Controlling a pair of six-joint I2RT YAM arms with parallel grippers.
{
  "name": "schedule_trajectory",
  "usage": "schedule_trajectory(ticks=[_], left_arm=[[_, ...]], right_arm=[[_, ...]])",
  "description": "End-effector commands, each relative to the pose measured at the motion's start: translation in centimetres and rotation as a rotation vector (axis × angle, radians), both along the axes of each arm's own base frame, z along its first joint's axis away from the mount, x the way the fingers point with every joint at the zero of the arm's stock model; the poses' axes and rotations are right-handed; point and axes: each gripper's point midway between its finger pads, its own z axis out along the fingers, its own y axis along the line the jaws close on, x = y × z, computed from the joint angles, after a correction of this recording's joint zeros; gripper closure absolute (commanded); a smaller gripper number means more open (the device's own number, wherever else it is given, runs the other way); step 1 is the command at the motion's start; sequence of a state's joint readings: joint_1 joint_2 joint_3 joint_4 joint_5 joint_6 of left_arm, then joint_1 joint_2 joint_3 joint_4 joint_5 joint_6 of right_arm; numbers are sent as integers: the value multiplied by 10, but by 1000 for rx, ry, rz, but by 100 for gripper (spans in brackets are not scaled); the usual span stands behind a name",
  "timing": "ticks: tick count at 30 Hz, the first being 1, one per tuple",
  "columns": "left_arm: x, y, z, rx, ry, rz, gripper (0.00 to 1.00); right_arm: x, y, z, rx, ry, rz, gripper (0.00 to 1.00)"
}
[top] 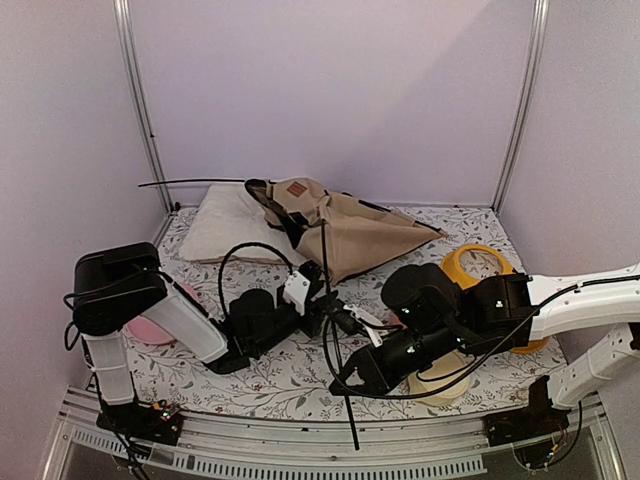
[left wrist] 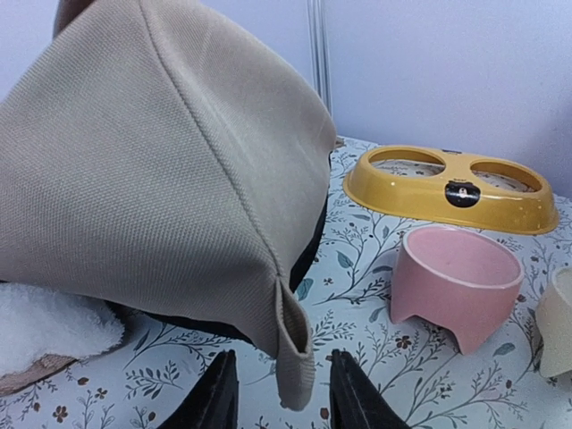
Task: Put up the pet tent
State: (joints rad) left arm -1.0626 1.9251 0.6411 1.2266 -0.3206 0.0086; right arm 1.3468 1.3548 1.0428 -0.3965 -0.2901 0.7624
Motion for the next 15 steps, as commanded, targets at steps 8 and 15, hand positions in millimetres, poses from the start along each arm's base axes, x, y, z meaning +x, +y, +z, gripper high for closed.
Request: schedule_trajectory(ticks=[8,15], left_arm=[[-3,-7,-7,17,10,-8,79],[-14,-5,-3,16,11,-15,92]], right_arm=[[21,5,39,105,-95,-54,100],[21,6,35,105,-95,-56,100]])
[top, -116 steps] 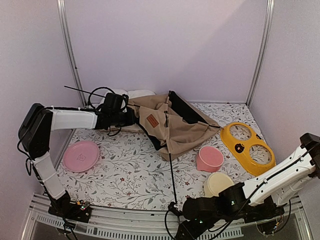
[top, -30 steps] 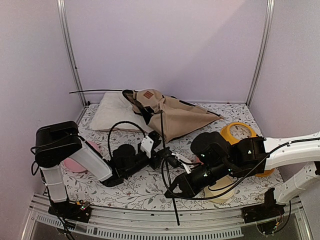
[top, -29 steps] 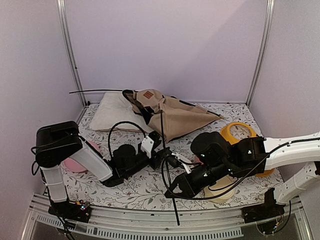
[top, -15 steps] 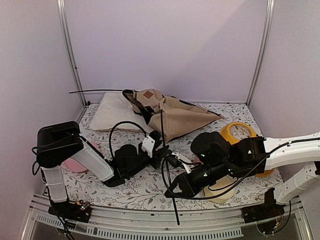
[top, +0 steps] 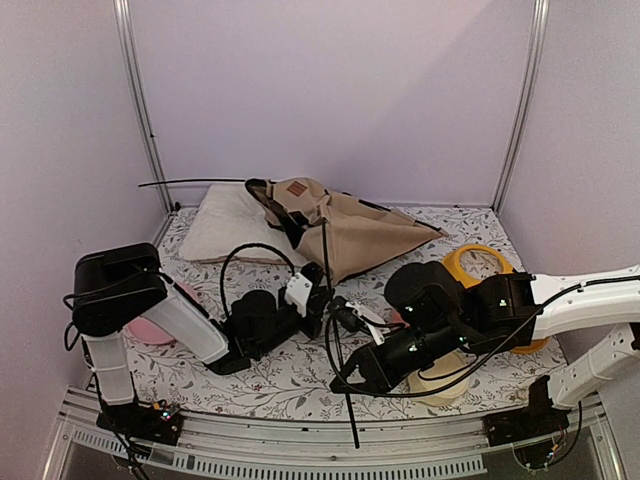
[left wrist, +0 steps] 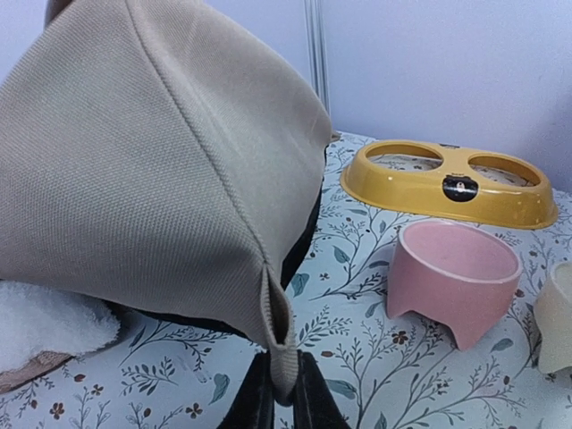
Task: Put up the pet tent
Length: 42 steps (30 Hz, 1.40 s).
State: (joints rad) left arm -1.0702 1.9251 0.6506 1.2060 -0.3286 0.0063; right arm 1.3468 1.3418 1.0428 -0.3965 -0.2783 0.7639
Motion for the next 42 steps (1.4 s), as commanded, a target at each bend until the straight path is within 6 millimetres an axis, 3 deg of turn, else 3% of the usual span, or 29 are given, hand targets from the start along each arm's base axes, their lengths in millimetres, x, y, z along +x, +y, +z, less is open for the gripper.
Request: schedule_trajectory(ticks=[1,3,8,13,17,25,34,42], left_arm=[[-15,-2,2,5,1,-17,94],[-21,-1,4,4,0,-20,100],[-45,0,12,16,5,-39,100],[-76,0,17,33,31,-32,100],[-101,-2,12,72,85,-1,100],[-138,-1,0,120,182,103,100],[-155,25,-6,137,258,233,100],[-158,57,-11,76,290,224,100]], right_arm=[[20,7,30,95,-88,-49,100],[23,6,30,100,-97,-67,100],[33,5,26,123,-127,-122,100],[29,8,8,143,-109,-108,100],[21,6,-9,143,-76,-75,100],[25,-2,-16,174,-62,-76,100],[46,12,-21,189,-52,-26,100],[71,32,-6,260,-72,-77,100]])
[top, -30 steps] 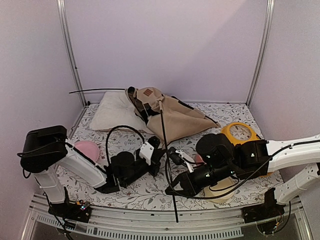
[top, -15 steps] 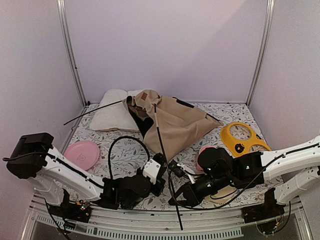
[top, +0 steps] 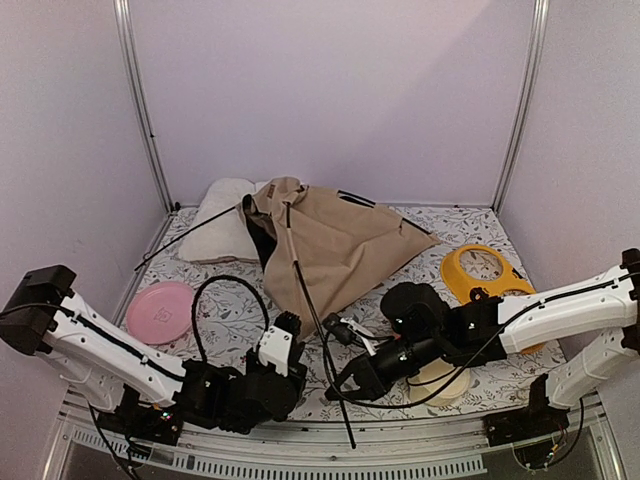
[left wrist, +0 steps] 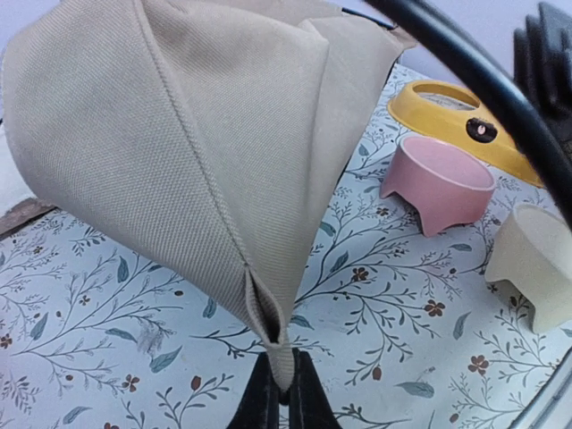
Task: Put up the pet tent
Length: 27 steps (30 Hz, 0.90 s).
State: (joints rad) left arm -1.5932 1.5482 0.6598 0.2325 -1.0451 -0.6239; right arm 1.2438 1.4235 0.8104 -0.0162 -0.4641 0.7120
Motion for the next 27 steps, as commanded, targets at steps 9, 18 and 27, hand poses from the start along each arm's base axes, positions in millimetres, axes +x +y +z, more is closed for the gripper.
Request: schedule_trajectory(ticks=[9,18,27], left_arm=[[-29,38,13,-178,-4,-249,100],[-39,32,27,-192,-21,-390,100],[-45,19,18,-131,-5,-435,100]], right_arm=[[95,62,98,300,-156,-205,100],[143,75,143,434,-212,-310,100],[180,66,170,507,-250,-425,100]])
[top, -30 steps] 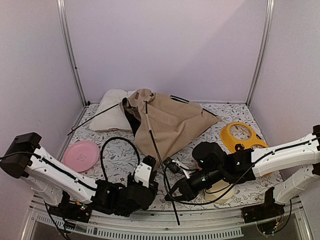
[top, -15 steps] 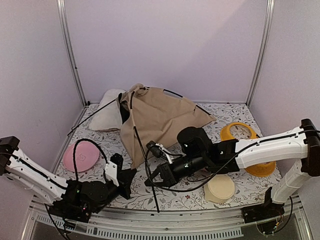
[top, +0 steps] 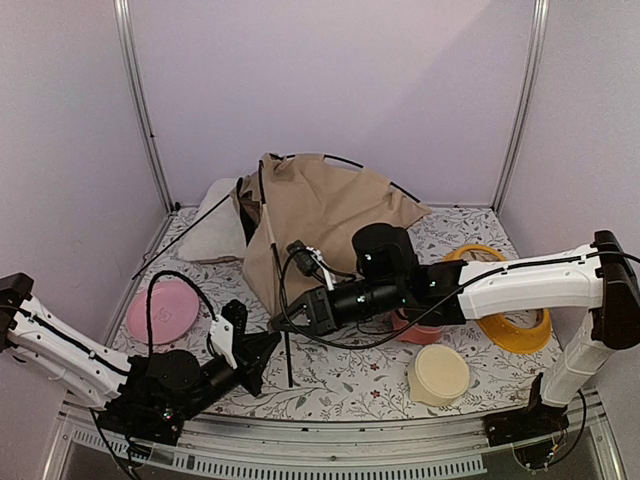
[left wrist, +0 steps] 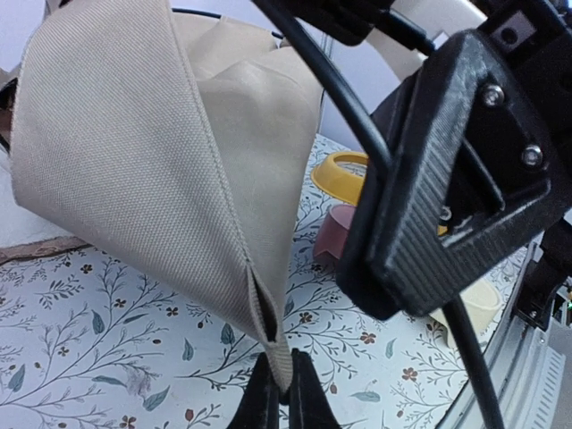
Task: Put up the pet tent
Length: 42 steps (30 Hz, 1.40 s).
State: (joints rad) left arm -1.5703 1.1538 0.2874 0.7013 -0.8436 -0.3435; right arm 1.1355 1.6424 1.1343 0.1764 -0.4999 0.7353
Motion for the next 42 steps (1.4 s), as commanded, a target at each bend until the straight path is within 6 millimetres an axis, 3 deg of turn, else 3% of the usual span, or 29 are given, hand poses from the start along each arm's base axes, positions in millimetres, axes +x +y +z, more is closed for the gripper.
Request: schedule_trajectory(ticks=[1,5,6,9,12,19,25,26,28,42], left_arm=[[-33,-24,-32,138,26,-213,100],[-37,-28,-37,140,42,-235,100],[-38,-29,-39,148,45,-238,100],[-39,-32,-46,174,59,-241,100],[-36,-29,-47,175,71,-217,100],[-39,-30,-51,185,82,-240,100],[-43,-34,-59,240,91,-260,100],[-43,-34,-61,242,93,-260,100],[-43,-34,-63,250,95,-261,100],[-51,-40,-76,324,106,-297,100]], right_arm=[[105,-15,84,241,-137,-361,100],[117,-21,88,253,-145,-411,100],[120,-21,104,282,-160,-419,100],[127,-21,111,294,-176,-430,100],[130,-21,105,267,-182,-435,100],[144,-41,82,213,-186,-512,100],[151,-42,89,230,-195,-523,100],[153,-42,104,258,-206,-528,100],[158,-46,109,268,-209,-541,100],[186,-62,113,267,-219,-601,100]])
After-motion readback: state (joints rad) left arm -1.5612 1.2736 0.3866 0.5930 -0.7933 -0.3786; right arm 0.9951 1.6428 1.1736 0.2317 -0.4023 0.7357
